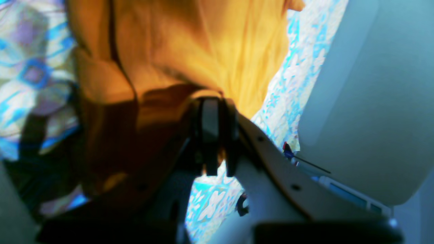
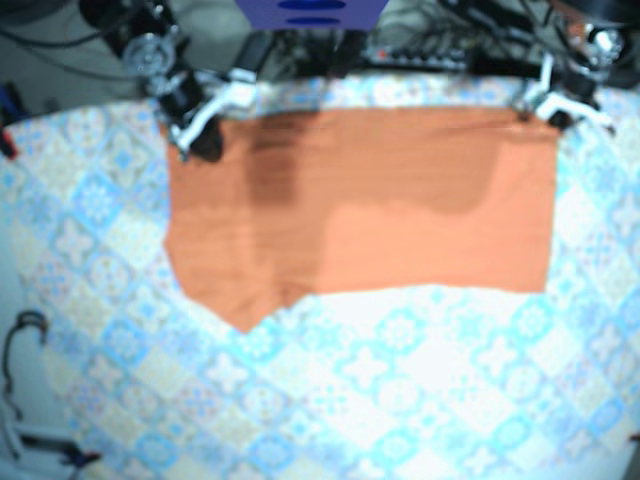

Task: Fold the T-shirt properly
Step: 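Lower the shoulder edge and hold it flat with both grippers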

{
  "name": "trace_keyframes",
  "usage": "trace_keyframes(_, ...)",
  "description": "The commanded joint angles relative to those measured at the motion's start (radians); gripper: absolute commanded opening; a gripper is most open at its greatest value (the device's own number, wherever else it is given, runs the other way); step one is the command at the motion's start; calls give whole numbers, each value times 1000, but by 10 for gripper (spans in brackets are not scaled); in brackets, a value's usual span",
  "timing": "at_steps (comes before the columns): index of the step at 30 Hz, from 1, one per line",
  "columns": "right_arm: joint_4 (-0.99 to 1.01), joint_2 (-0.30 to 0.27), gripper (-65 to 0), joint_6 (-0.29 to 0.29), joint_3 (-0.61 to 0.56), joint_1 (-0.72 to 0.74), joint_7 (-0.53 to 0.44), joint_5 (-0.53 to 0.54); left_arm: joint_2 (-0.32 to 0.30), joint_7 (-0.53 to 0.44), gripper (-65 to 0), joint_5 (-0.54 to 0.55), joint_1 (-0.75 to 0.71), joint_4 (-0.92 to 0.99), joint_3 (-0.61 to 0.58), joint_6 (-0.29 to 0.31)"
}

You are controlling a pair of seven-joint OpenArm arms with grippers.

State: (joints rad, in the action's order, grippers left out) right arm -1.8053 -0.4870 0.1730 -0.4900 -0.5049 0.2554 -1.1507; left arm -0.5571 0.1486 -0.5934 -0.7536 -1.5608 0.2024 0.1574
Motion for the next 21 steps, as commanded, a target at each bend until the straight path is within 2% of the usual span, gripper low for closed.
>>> trace_keyframes(1,-6,-9,-640,-20,3,12,2,-2,-14,10,-650,2,-8,-7,6,-11)
trace_keyframes(10,69,-9,-639,-20,-2,45,-1,28,-14,16,-650,-1,35,-7,4,-6)
trace_keyframes(13,97,-9,-638,-20,-36,64,2,28,-14,16,-650,-3,44,-5,4,-6)
trace_keyframes(21,140,-9,-638,-20,-62,78,-1,28,-16,12,-650,-1,69,81,4,-6)
